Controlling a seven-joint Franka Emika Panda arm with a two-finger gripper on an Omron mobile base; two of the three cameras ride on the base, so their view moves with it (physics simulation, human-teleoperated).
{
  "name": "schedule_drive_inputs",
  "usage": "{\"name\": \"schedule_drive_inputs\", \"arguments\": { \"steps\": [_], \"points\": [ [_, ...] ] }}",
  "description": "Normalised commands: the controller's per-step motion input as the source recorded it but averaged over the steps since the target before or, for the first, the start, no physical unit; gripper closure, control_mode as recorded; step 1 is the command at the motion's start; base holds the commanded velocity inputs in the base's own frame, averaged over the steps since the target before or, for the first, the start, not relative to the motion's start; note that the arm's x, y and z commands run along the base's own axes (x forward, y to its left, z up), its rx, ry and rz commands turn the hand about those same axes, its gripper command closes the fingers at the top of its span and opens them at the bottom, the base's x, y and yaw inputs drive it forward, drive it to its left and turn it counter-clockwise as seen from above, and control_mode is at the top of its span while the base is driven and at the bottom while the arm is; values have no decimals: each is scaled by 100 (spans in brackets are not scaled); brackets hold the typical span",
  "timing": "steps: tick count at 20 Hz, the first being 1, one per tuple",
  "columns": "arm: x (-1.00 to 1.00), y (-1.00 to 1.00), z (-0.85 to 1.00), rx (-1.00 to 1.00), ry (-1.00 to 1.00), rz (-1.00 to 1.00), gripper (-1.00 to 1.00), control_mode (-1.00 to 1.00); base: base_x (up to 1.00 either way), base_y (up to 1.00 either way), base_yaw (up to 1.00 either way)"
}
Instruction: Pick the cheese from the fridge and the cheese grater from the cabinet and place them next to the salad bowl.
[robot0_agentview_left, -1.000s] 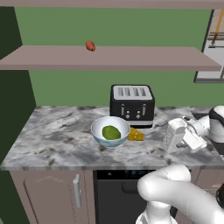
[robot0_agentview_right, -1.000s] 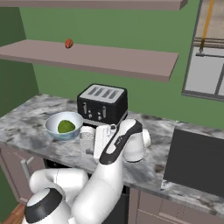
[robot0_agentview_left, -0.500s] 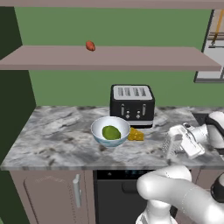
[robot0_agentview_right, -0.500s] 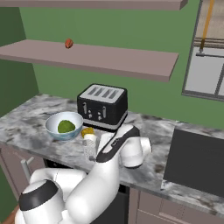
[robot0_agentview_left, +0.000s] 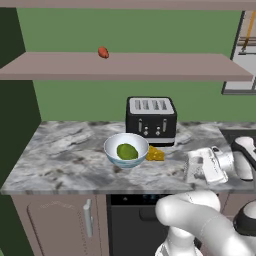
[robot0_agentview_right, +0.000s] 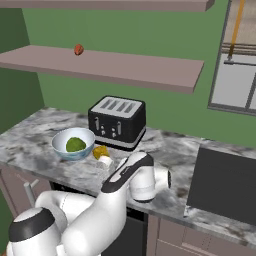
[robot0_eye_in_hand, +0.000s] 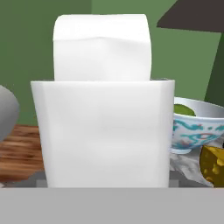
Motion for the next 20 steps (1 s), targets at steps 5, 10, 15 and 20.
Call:
{"name": "schedule_drive_inputs", "arguments": {
  "steps": [5,10,15,20],
  "points": [
    [4,4,-14,1,-7,-3,100,-100,0,0,0],
    [29,0,-21,6,-1,1,100,-100,0,0,0],
    [42,0,-17,5,0,4,100,-100,0,0,0],
    [38,1,-30,0,0,3,100,-100,0,0,0]
  ]
}}
